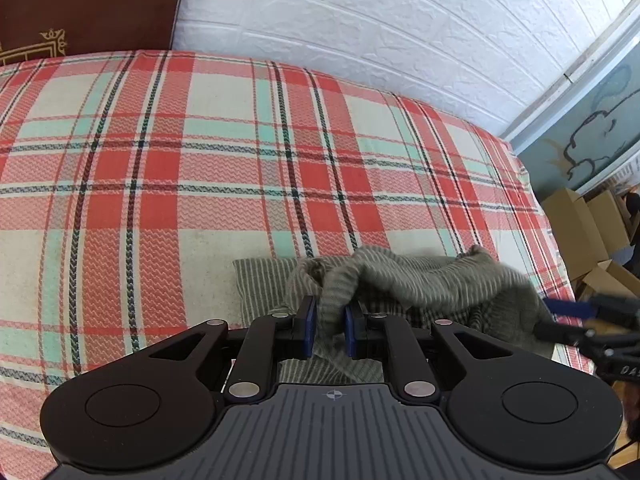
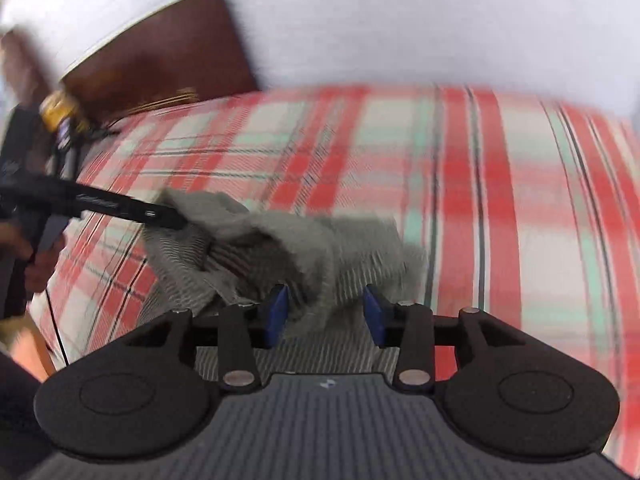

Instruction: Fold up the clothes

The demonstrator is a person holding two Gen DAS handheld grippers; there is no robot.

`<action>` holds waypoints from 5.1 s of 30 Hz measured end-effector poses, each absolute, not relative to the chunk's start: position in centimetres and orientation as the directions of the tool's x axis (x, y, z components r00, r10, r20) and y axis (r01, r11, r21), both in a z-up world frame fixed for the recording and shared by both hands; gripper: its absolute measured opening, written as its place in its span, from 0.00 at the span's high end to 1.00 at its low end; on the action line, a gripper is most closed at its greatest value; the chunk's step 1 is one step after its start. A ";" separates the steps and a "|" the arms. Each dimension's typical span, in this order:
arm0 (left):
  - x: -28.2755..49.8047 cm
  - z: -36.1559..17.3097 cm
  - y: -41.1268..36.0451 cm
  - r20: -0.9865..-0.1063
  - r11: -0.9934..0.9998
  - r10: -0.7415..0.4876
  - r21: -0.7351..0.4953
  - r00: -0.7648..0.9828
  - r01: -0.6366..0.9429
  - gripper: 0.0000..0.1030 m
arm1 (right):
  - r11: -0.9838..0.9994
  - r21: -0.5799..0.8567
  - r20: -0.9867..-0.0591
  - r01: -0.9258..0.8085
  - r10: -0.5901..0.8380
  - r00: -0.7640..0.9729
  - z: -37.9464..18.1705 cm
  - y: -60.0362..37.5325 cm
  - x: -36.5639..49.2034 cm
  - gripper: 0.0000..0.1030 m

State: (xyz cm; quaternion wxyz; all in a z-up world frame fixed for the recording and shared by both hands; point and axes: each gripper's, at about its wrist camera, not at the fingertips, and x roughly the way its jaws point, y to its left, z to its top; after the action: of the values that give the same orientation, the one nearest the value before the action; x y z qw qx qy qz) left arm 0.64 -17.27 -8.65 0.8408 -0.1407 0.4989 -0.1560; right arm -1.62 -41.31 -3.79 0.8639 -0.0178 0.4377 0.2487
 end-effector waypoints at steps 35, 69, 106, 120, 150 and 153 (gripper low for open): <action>2.1 -9.5 -17.7 -0.819 0.946 -0.318 -0.308 0.478 0.102 0.50 | 0.895 0.412 -0.760 -0.171 0.442 0.477 -8.7 -43.8 3.8 0.85; 5.9 -7.5 -32.8 -0.856 0.718 -0.412 -0.095 0.311 0.689 0.96 | 0.819 0.571 -0.696 -0.058 0.520 0.495 -9.1 -44.9 -0.7 0.94; 7.1 -6.0 -29.8 -0.818 0.773 -0.494 -0.259 0.295 0.579 0.95 | 0.186 0.983 -0.162 -0.011 0.885 0.437 -15.8 -48.5 -0.2 0.97; 7.4 -6.4 -30.7 -0.804 0.760 -0.515 -0.268 0.297 0.592 0.91 | 0.866 0.490 -0.681 -0.105 0.455 0.574 -5.8 -45.8 -2.7 0.65; -0.3 -5.5 -29.7 -0.827 0.718 -0.490 -0.203 0.276 0.666 0.52 | 0.880 0.471 -0.761 -0.068 0.444 0.473 -5.4 -42.9 2.4 0.95; -0.3 -6.7 -30.4 -0.831 0.734 -0.475 -0.193 0.290 0.651 0.52 | 0.874 0.480 -0.758 -0.078 0.458 0.464 -5.3 -43.0 2.4 0.95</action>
State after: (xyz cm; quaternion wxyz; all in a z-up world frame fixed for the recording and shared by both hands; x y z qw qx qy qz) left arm -0.27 -30.35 -6.70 0.7978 0.0913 0.4804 -0.3528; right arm 2.42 -42.97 -5.27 0.8336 0.1931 0.4918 0.1610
